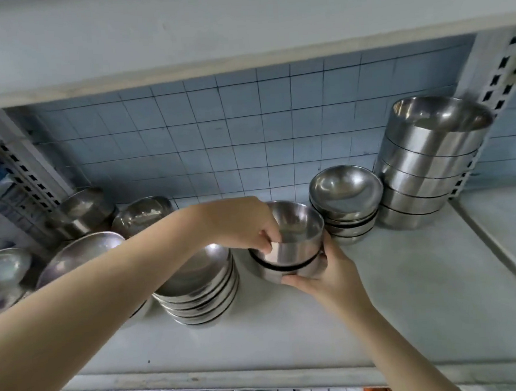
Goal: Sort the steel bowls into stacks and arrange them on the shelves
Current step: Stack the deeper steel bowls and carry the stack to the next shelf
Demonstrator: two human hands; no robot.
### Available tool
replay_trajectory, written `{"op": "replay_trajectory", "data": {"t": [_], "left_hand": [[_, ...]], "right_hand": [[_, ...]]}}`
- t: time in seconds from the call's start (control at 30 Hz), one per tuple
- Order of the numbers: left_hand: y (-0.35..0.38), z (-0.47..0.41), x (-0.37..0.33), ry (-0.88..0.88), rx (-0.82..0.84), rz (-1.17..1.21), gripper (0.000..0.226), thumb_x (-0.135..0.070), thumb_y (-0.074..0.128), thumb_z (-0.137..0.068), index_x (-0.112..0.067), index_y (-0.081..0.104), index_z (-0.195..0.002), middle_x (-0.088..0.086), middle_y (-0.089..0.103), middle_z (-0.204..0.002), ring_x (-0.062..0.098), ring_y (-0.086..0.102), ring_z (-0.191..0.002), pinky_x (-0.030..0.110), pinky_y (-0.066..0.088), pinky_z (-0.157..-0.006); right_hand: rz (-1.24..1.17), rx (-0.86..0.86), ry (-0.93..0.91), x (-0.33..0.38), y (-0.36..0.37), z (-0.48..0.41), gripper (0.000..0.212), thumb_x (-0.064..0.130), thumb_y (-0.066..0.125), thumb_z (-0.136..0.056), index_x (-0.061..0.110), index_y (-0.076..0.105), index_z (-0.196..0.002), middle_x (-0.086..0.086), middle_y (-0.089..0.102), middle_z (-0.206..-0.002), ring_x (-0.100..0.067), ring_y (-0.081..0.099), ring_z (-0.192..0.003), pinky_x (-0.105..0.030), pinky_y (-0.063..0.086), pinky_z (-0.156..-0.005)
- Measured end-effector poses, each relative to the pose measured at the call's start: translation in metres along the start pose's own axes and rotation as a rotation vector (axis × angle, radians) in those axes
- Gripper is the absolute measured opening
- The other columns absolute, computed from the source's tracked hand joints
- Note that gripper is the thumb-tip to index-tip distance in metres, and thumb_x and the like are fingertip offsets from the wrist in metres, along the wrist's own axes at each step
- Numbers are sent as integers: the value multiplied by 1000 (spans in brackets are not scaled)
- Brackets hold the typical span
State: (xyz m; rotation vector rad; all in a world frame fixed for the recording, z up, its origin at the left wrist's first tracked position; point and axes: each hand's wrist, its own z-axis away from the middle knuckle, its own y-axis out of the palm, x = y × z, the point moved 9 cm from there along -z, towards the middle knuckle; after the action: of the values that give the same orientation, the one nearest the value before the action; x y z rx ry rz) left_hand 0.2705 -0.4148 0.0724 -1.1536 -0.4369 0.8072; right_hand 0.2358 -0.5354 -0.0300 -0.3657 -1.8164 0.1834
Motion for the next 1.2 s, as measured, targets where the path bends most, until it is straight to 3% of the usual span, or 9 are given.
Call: {"op": "replay_trajectory", "data": {"t": [0.07,0.17,0.3,0.4,0.5,0.7,0.93,1.1,1.2], "left_hand": [[12,0,-4,5,71,-15,17,-31,63,-89,-15,68,-83,-4,69,-79,9,62,-76,32,49,-81],[8,8,2,-32,122,84,16,-35,66,-88,-23,71,-98,-11,68,-86,-5,56,-66,9,42,-68],[-45,40,58,-175,-142,323,43,-46,65,-87,-37,60,-129,-29,61,-122,-11,55,-111,17,31,-103],[-62,67,138,-428,-344,217,42,-42,64,-89,-27,61,-129,-13,62,-127,8,56,-119,28,34,-106],[-24,75,203,-652,-133,39,38,-43,57,-94,-22,66,-124,-1,63,-130,23,56,-119,33,40,-101],[34,61,239,-674,2,172,35,-51,59,-91,-22,65,-73,-2,62,-67,14,54,-60,28,41,-67],[39,55,257,-773,-122,182,10,-9,65,-85,-4,72,-91,5,57,-61,20,49,-50,24,42,-50],[14,69,261,-791,-134,-57,27,-26,58,-93,-18,71,-115,2,72,-101,21,67,-89,31,53,-85],[-16,83,243,-748,-271,-142,25,-26,58,-91,-22,74,-110,3,72,-106,25,65,-99,36,52,-88]], "right_hand": [[-3,-3,-14,1,0,3,126,66,81,-46,34,24,-154,23,52,-138,10,52,-121,1,37,-89],[-2,-5,-38,3,3,7,124,63,82,-52,41,16,-154,14,51,-146,4,50,-130,-8,41,-98],[-36,9,-10,-3,9,7,125,63,82,-55,35,15,-157,10,48,-151,-4,48,-135,-13,40,-105],[-56,19,3,-5,13,6,127,64,82,-56,40,10,-158,10,45,-153,-5,46,-137,-22,39,-110],[-141,34,23,-3,14,4,124,66,82,-56,45,11,-155,17,41,-153,2,39,-139,-31,34,-117],[-75,-75,7,-2,12,0,117,70,79,-57,35,25,-155,15,38,-156,-7,39,-142,-41,37,-116],[-79,-27,30,-10,4,-2,123,81,76,-50,41,25,-154,16,46,-150,-3,45,-136,-32,41,-112],[-117,4,33,-9,9,-1,116,63,84,-55,43,25,-153,17,45,-151,-2,44,-137,-36,40,-114],[-137,49,35,-8,14,2,113,53,88,-56,41,30,-152,17,49,-147,-3,47,-134,-33,41,-112]]}}
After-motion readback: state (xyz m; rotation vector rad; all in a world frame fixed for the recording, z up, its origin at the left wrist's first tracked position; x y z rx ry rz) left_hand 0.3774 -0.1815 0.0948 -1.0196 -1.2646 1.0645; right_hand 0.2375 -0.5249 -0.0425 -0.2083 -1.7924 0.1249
